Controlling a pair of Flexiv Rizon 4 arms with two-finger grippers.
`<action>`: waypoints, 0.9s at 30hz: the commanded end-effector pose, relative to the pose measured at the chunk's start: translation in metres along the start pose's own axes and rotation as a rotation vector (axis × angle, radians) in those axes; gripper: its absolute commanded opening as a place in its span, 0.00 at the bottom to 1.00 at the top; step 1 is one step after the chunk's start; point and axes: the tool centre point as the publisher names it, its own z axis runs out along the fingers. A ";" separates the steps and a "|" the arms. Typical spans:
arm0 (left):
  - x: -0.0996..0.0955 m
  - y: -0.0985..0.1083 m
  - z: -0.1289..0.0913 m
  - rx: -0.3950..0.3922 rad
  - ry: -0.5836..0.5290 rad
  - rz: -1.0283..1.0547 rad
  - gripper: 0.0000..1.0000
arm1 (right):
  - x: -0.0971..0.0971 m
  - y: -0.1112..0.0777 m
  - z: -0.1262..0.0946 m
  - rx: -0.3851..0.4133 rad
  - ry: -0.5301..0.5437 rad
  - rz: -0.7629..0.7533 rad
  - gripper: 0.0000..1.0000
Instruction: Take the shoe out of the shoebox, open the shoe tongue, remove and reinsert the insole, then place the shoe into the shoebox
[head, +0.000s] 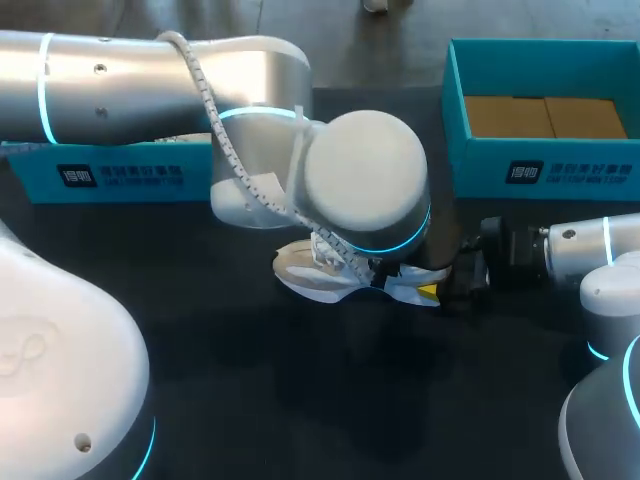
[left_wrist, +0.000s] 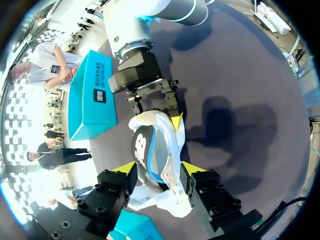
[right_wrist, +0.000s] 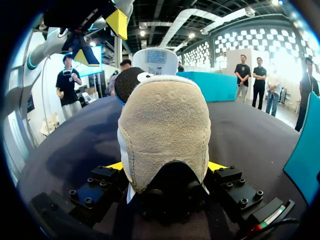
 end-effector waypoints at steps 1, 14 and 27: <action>0.001 -0.001 0.011 -0.009 -0.017 0.002 0.58 | 0.001 0.000 0.000 0.005 -0.002 0.001 0.00; -0.010 -0.001 0.034 -0.036 -0.065 0.015 0.57 | 0.001 0.000 0.000 0.005 -0.002 0.001 0.00; -0.018 -0.001 0.049 -0.058 -0.119 0.029 0.54 | 0.001 0.000 0.000 0.005 -0.002 0.001 0.00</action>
